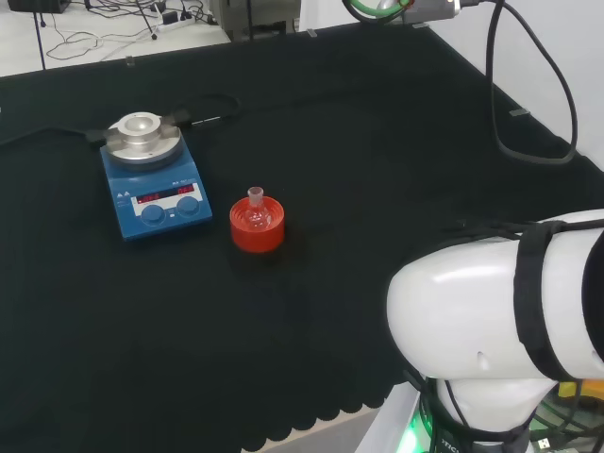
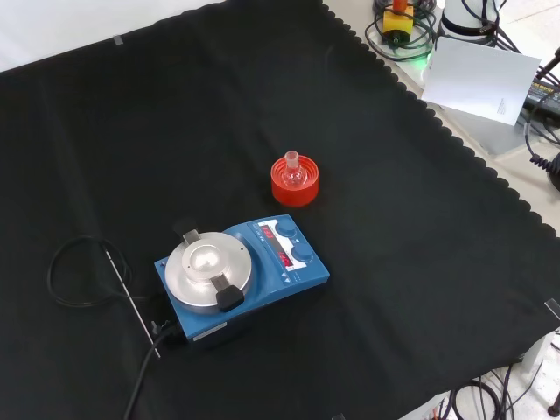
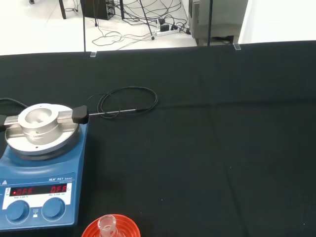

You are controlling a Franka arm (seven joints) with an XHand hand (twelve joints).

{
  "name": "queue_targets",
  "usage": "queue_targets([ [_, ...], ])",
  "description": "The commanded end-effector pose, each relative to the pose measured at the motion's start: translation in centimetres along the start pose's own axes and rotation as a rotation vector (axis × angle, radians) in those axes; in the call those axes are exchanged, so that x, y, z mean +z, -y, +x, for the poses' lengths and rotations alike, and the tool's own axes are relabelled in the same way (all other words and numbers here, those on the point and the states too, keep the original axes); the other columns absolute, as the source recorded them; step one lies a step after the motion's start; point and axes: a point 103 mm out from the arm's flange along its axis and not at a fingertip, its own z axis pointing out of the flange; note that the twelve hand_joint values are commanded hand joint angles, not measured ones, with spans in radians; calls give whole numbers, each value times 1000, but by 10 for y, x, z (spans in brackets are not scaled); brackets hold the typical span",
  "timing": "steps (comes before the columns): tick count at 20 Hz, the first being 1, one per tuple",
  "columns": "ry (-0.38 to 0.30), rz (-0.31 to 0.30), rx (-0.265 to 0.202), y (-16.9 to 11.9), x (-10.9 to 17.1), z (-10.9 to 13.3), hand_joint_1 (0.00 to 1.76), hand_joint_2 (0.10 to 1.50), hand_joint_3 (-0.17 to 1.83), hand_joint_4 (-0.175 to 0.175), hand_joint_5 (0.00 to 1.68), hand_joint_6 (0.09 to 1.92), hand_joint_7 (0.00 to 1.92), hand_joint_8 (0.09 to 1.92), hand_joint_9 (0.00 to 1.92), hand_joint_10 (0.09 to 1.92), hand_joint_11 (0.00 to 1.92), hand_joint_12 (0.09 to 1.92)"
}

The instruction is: Pick up the round-bottom flask.

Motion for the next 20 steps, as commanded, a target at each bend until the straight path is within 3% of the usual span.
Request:
queue_targets([
  [1, 5, -7, 2, -2, 1, -2, 393, 1060, 632, -33, 244, 486, 310, 827, 461, 850, 296, 1342],
  [3, 9, -8, 2, -2, 1, 0, 194, 1196, 437, -22, 272, 402, 114, 652, 263, 724, 123, 1365],
  [5, 6, -6, 5, -3, 2, 0, 147, 1250, 346, -19, 291, 354, 73, 598, 219, 688, 82, 1371],
  [10, -3, 2, 16, -6, 7, -2, 133, 1271, 309, -18, 302, 332, 67, 583, 210, 678, 71, 1371],
  [20, -53, 34, 82, -14, 53, -32, 134, 1274, 296, -20, 309, 323, 71, 581, 214, 677, 74, 1372],
])
